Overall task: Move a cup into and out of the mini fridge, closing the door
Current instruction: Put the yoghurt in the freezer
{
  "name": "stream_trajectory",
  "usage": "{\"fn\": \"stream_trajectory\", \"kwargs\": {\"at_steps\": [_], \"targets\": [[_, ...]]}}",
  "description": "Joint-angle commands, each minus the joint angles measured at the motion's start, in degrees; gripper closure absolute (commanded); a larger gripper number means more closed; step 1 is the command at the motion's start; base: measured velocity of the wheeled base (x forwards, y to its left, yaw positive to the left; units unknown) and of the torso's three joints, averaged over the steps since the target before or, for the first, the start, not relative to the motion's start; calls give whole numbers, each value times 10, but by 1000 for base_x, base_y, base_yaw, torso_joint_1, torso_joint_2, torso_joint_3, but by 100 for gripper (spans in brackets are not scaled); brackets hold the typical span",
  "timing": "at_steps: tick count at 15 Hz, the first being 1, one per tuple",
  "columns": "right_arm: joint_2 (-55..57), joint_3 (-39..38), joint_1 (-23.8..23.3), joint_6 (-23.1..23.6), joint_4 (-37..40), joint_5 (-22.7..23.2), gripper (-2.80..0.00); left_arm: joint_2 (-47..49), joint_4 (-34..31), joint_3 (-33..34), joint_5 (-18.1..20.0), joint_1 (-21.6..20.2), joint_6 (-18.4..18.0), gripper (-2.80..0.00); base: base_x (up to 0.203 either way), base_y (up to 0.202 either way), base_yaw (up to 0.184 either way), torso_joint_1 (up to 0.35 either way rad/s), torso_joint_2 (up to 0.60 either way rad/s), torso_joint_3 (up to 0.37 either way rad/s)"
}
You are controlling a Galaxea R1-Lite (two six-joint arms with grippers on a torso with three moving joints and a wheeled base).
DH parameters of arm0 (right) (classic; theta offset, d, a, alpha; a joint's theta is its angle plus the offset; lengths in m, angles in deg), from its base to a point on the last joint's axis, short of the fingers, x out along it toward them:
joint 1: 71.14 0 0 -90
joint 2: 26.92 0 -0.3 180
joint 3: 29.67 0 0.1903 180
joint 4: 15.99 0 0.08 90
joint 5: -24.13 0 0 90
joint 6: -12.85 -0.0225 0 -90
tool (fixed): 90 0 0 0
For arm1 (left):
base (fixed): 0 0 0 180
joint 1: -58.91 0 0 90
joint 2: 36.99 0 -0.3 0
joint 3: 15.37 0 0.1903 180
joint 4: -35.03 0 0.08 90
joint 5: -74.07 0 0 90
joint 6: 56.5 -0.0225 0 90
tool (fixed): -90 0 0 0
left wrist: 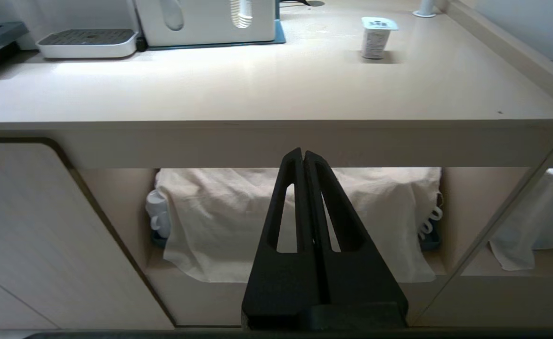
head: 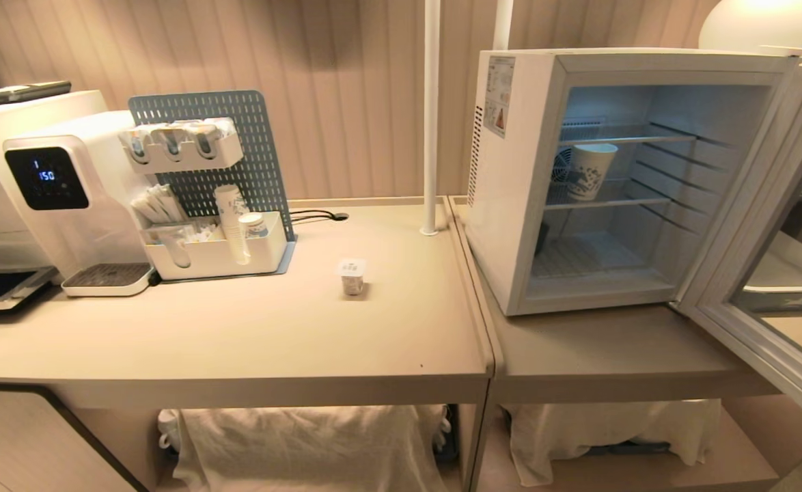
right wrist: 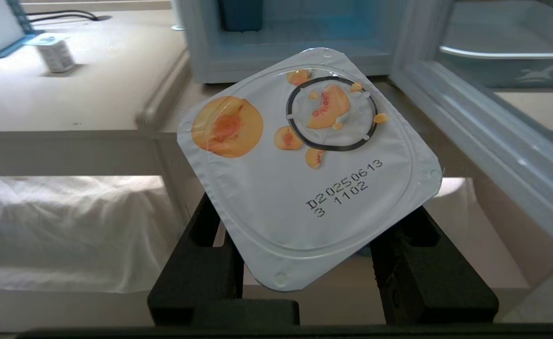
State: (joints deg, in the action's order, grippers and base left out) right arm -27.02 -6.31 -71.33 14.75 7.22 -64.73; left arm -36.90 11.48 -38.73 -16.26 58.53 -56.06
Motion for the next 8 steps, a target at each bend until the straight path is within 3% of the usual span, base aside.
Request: {"fn": "stream_trajectory", "kwargs": {"at_steps": [1,4,8], "targets": [[2,0,0,1,0,0,0,0,0,0,0,0,1,0,0,-181,-9,10,5,0],[2,1,0,1,3,1,0,0,0,1,0,0,1,0,0,-109,-1,1,3,2],[1,5,0,2,16,-1,0,0,-1,1,0,-1,3,0,0,0,0,0,0,0]]}}
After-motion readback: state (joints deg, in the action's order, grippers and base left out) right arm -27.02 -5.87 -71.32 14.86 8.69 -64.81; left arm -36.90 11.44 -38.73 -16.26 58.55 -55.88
